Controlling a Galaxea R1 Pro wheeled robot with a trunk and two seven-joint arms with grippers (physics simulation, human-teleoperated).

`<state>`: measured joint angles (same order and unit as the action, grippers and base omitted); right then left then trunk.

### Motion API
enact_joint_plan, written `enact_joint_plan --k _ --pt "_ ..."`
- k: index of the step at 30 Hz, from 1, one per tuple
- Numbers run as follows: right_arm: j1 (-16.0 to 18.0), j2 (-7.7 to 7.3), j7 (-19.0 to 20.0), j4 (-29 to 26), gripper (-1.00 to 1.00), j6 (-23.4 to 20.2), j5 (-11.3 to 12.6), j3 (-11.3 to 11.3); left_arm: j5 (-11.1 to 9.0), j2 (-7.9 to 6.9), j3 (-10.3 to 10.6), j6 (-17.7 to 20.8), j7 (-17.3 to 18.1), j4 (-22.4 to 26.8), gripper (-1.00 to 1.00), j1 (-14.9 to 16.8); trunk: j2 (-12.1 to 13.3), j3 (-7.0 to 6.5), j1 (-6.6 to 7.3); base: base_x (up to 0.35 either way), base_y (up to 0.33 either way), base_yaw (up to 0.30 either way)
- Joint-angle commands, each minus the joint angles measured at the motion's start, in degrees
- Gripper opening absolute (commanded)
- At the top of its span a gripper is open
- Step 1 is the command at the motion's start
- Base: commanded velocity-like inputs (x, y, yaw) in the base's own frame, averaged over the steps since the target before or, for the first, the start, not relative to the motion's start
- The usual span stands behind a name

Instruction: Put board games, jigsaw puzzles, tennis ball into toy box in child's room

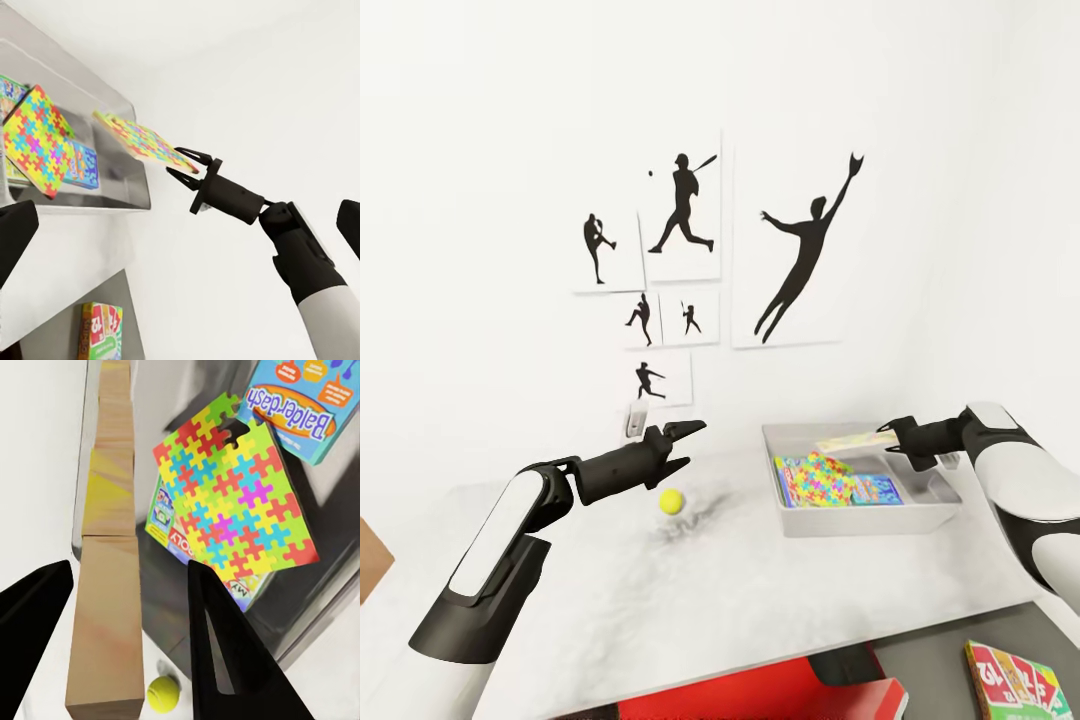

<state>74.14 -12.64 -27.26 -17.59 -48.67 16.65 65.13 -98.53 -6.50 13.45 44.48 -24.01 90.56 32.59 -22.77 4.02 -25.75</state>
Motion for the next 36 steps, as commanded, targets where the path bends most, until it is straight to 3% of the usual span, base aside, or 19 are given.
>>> enact_joint_plan --k 1,6,11,16,21,22,25,29,36 --pt "0.07 0.01 -0.56 -0.06 -1.0 -0.05 0.64 0.09 -0.61 -0.03 0.04 -0.05 -0.55 0.06 1.0 0.07 -0.14 0.23 -0.04 0.0 0.0 0.0" --pt "0.1 -0.09 -0.51 -0.09 -1.0 -0.03 0.65 0.09 -0.66 -0.26 -0.72 0.21 -0.68 0.02 1.0 1.27 -0.14 0.7 -0.04 0.0 0.0 0.0" --pt "0.13 -0.16 -0.28 -0.2 -1.0 -0.02 0.66 0.09 -0.88 -1.35 -2.21 0.71 -1.57 0.04 1.0 5.61 -0.14 1.16 -0.04 0.0 0.0 0.0" --pt "0.18 -0.07 -0.03 -0.28 -1.0 -0.02 0.66 0.09 -2.33 -2.99 -3.05 1.01 -4.91 0.09 1.0 9.57 -0.14 1.57 -0.04 0.0 0.0 0.019" --pt "0.24 0.13 0.24 -0.35 -1.0 -0.02 0.6 0.04 -8.98 -5.23 -3.49 1.11 -9.74 0.27 1.0 14.39 -0.14 1.76 -0.04 0.0 0.0 0.014" --pt "0.24 0.13 0.24 -0.35 -1.0 -0.02 0.6 0.04 -8.98 -5.23 -3.49 1.11 -9.74 0.27 1.0 14.39 -0.14 1.78 -0.04 0.0 0.0 0.008" --pt "0.35 0.05 0.82 -0.39 -1.0 -0.02 0.6 0.02 -12.31 -6.03 -3.44 1.13 -12.37 0.6 1.0 16.81 -0.14 1.83 -0.04 0.0 0.0 0.005" --pt "0.63 -0.04 2.02 -0.41 -1.0 -0.02 0.59 -0.01 -14.05 -6.26 -3.23 1.17 -13.85 1.05 1.0 18.52 -0.14 1.86 -0.04 0.0 0.0 0.003" --pt "0.92 -0.27 3.17 -0.42 -1.0 -0.04 0.58 -0.06 -15.31 -6.25 -3.02 1.18 -14.96 1.38 1.0 19.62 -0.14 1.89 -0.04 0.0 0.0 0.001"
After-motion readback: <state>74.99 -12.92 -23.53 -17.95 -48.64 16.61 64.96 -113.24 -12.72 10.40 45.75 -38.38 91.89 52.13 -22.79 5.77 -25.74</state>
